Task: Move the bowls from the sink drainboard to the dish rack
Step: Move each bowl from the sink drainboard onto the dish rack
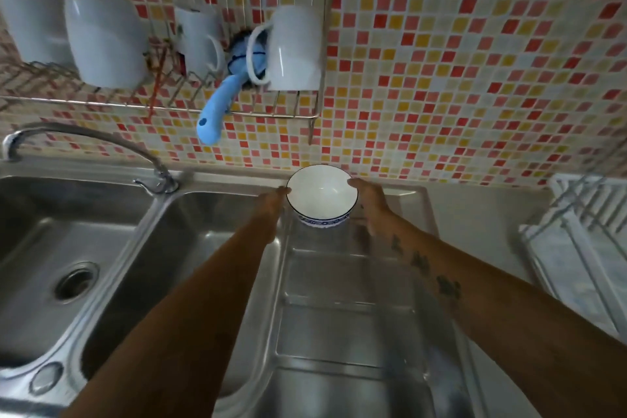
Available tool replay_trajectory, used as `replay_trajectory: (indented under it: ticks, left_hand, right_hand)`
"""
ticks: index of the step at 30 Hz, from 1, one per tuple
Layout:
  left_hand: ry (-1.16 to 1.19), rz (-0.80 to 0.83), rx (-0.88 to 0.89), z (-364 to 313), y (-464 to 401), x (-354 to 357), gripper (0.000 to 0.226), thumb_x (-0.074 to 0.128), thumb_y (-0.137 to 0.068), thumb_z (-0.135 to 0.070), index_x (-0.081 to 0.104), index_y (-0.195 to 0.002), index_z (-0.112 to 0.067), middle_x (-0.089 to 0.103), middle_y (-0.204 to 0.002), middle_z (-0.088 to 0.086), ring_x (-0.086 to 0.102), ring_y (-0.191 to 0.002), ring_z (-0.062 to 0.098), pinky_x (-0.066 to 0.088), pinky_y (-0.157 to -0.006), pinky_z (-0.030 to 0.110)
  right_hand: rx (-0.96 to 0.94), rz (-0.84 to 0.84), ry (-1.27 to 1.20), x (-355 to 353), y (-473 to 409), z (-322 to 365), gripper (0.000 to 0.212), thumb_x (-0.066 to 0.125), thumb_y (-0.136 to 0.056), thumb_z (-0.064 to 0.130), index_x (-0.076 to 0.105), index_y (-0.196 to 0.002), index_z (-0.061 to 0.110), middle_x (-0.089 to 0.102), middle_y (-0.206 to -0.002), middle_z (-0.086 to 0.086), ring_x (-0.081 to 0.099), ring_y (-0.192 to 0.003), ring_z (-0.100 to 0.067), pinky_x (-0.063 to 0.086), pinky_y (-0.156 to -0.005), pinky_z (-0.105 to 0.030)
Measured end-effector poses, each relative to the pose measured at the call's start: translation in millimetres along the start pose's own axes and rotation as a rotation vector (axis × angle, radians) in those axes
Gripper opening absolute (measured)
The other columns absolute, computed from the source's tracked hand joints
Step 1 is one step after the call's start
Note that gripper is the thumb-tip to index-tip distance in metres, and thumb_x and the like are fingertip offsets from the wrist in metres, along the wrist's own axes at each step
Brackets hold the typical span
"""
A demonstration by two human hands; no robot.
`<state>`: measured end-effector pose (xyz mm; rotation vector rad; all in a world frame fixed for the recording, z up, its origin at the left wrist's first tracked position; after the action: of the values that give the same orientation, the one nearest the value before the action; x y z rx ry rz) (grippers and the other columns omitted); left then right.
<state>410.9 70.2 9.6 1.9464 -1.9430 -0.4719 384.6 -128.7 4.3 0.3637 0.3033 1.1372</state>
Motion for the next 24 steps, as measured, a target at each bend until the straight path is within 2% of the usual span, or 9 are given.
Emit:
replay_trajectory:
  ticks: [4, 7, 9, 13, 15, 18, 21, 22, 24]
  left_hand:
    - [0.097, -0.006, -0.002, 4.3, -15.7, 19.5, 0.025, 0.061, -0.082, -0.006, 0.059, -0.107, -0.001, 0.061, -0.098, 0.016, 0.055, -0.089, 0.031, 0.042, -0.064, 0.026]
    - [0.127, 0.022, 0.028, 23.6, -45.0, 27.6, 0.074, 0.059, -0.055, -0.013, 0.050, -0.126, 0.003, 0.059, -0.126, 0.025, 0.056, -0.112, 0.040, 0.053, -0.084, 0.042]
    - [0.122, 0.043, 0.091, 32.3, -50.7, 27.3, 0.073, 0.050, -0.058, -0.005, 0.049, -0.130, 0.002, 0.058, -0.127, 0.023, 0.055, -0.115, 0.042, 0.051, -0.095, 0.057]
    - [0.191, 0.072, 0.108, 26.8, -27.3, 25.7, 0.074, 0.045, -0.065, 0.001, 0.042, -0.138, -0.005, 0.053, -0.136, 0.023, 0.052, -0.122, 0.045, 0.046, -0.098, 0.065]
    - [0.180, 0.068, 0.114, 22.4, -20.6, 31.8, 0.063, 0.043, -0.077, 0.009, 0.040, -0.139, -0.004, 0.054, -0.134, 0.020, 0.052, -0.121, 0.042, 0.047, -0.098, 0.063]
    - [0.184, 0.071, 0.138, 10.1, -2.7, 41.2, 0.058, 0.041, -0.078, 0.014, 0.046, -0.131, -0.007, 0.055, -0.128, 0.015, 0.054, -0.116, 0.038, 0.054, -0.090, 0.053]
    - [0.223, 0.082, 0.139, -2.9, 12.4, 54.3, 0.059, 0.041, -0.081, 0.016, 0.044, -0.132, -0.012, 0.051, -0.134, 0.014, 0.052, -0.120, 0.041, 0.054, -0.091, 0.055]
    - [0.273, 0.123, 0.113, -6.6, 22.5, 62.3, 0.057, 0.043, -0.082, 0.010, 0.044, -0.134, -0.012, 0.052, -0.133, 0.017, 0.057, -0.113, 0.042, 0.058, -0.085, 0.053]
    - [0.411, 0.236, 0.058, -18.4, 48.6, 80.5, 0.044, 0.050, -0.088, -0.012, 0.050, -0.132, -0.010, 0.062, -0.113, 0.021, 0.066, -0.071, 0.031, 0.062, -0.058, 0.035]
  right_hand:
    - [0.134, 0.039, -0.086, 15.4, 3.6, -18.9, 0.043, 0.060, -0.084, 0.032, 0.051, -0.125, 0.021, 0.055, -0.126, -0.010, 0.051, -0.117, -0.033, 0.048, -0.072, -0.039]
    - [0.123, 0.008, -0.084, 18.7, -1.2, -25.6, 0.045, 0.058, -0.086, 0.021, 0.045, -0.128, 0.026, 0.050, -0.132, -0.008, 0.049, -0.119, -0.034, 0.051, -0.079, -0.045]
    - [0.111, -0.014, -0.075, 17.6, -5.5, -29.7, 0.048, 0.054, -0.089, 0.013, 0.042, -0.133, 0.027, 0.047, -0.137, -0.008, 0.048, -0.121, -0.035, 0.052, -0.078, -0.045]
    - [0.135, 0.008, -0.124, 18.0, -7.5, -35.3, 0.052, 0.048, -0.090, 0.006, 0.039, -0.135, 0.030, 0.045, -0.141, -0.008, 0.048, -0.123, -0.036, 0.054, -0.084, -0.049]
    - [0.106, -0.036, -0.110, 16.5, -3.9, -34.0, 0.052, 0.049, -0.090, 0.004, 0.040, -0.136, 0.027, 0.045, -0.142, -0.008, 0.049, -0.123, -0.035, 0.056, -0.084, -0.050]
    - [-0.001, -0.133, -0.079, 9.1, 4.5, -26.7, 0.049, 0.050, -0.089, 0.005, 0.041, -0.133, 0.026, 0.047, -0.141, -0.006, 0.049, -0.113, -0.027, 0.059, -0.069, -0.042]
    - [-0.102, -0.188, -0.101, -15.6, 26.1, 0.3, 0.051, 0.051, -0.088, 0.003, 0.040, -0.132, 0.025, 0.048, -0.140, -0.007, 0.048, -0.107, -0.022, 0.060, -0.075, -0.044]
    - [-0.123, -0.200, -0.104, -27.7, 36.1, 13.2, 0.052, 0.049, -0.088, 0.000, 0.040, -0.133, 0.023, 0.048, -0.140, -0.008, 0.047, -0.107, -0.022, 0.059, -0.080, -0.046]
    - [-0.155, -0.227, -0.091, -55.8, 57.9, 41.3, 0.053, 0.045, -0.088, -0.005, 0.040, -0.136, 0.019, 0.047, -0.139, -0.010, 0.045, -0.105, -0.021, 0.057, -0.083, -0.043]
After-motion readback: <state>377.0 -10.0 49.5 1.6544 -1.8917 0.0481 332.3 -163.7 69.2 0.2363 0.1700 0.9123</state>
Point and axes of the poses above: each hand's wrist, its own y-axis away from the middle knuckle, its own x-axis out of the palm, z = x × y, the point moved 5 cm from there along -y, towards the middle knuckle
